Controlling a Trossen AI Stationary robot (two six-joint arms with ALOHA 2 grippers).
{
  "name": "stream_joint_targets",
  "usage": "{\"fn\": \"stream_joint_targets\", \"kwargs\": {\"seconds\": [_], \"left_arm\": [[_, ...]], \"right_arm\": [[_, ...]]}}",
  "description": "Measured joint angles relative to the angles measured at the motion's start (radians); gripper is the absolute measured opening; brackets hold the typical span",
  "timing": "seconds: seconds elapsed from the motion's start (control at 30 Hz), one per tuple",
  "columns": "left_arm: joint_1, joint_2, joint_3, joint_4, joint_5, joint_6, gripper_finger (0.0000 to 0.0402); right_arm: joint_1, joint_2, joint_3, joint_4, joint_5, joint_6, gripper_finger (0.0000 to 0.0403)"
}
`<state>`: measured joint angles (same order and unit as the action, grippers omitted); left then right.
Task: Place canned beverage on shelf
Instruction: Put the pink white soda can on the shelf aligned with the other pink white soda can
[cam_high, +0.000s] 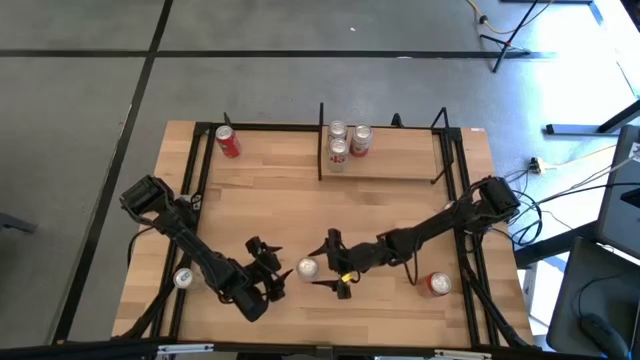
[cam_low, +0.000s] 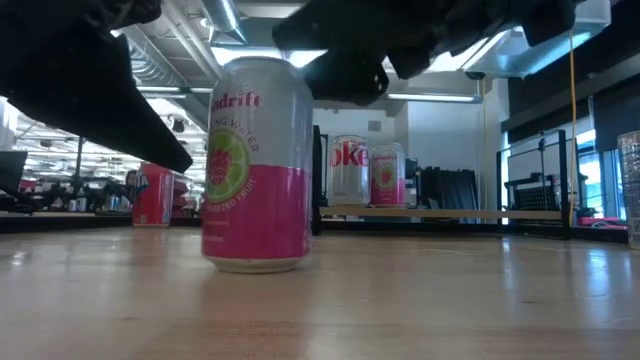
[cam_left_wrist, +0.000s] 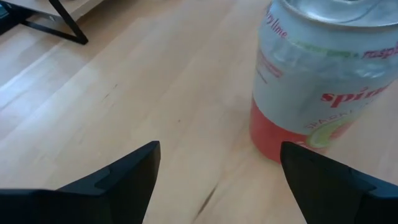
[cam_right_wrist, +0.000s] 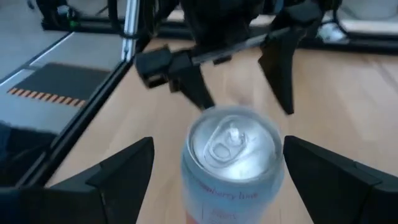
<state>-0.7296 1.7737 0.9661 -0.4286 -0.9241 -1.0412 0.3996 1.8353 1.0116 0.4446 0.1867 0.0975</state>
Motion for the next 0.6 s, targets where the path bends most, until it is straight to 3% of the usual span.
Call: {"fn": "stream_joint_targets", "kwargs": {"seconds": [0.23, 0.33, 0.6], "left_arm": [[0.000, 0.000, 0.000, 0.000, 0.000, 0.000, 0.0326], [0.000, 0.000, 0.000, 0.000, 0.001, 0.003, 0.0326], [0.000, 0.000, 0.001, 0.000, 0.001, 0.003, 0.0326]], "right_arm": [[-0.001, 0.099, 0.004, 0.193, 0.051, -0.037, 0.0346], [-0.001, 0.117, 0.004, 0.204, 0.120, -0.057, 0.0346], [0.000, 0.124, 0.001, 0.182, 0.134, -0.050, 0.0346]]}}
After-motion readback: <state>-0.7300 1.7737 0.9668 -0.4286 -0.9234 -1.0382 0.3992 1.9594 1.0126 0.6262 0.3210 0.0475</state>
